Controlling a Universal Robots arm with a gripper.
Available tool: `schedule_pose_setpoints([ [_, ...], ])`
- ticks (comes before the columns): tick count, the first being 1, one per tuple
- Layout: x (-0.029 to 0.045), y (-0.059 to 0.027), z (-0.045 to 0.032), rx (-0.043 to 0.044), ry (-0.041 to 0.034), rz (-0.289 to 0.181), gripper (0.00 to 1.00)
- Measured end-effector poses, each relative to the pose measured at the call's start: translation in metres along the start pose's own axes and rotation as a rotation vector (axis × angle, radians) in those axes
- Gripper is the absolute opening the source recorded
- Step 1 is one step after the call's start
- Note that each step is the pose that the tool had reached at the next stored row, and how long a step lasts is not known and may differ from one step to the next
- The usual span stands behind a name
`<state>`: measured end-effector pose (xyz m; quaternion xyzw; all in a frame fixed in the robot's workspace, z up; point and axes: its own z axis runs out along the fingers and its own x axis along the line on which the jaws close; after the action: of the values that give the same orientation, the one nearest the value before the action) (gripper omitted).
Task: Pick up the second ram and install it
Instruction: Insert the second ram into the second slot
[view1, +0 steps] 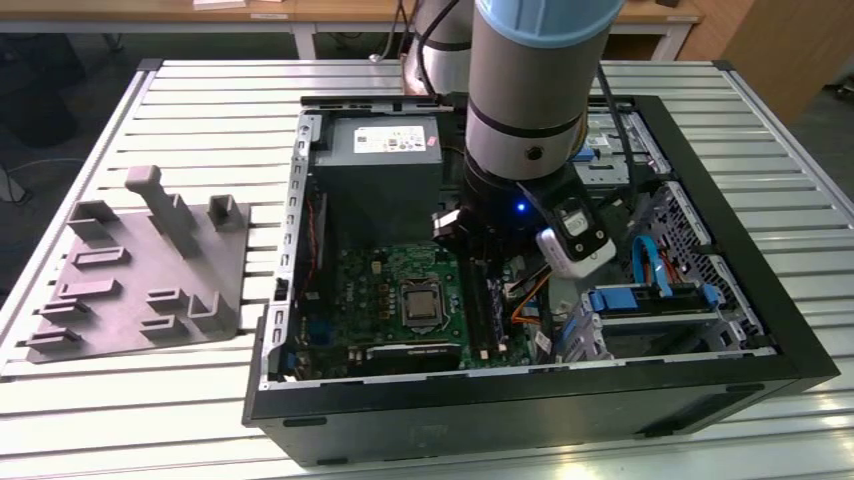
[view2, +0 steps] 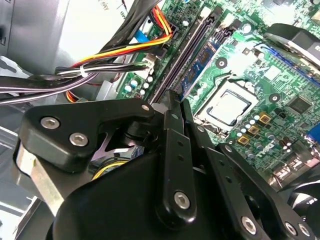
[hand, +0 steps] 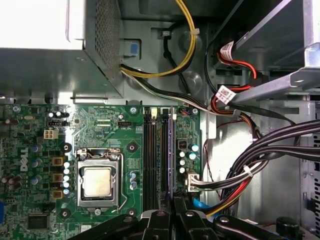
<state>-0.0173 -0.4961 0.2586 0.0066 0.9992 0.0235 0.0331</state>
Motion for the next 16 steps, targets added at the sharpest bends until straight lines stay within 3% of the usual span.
schedule_pose_setpoints([
  [5,0.0003,-0.0005,0.0059,0.0006,-0.0001,0.0,0.14],
  [9,0.0013,-0.0006,0.0076,0.0099,-0.0001,-0.001,0.14],
  [16,0.0057,-0.0019,0.011,0.0102,-0.0001,-0.001,0.14],
])
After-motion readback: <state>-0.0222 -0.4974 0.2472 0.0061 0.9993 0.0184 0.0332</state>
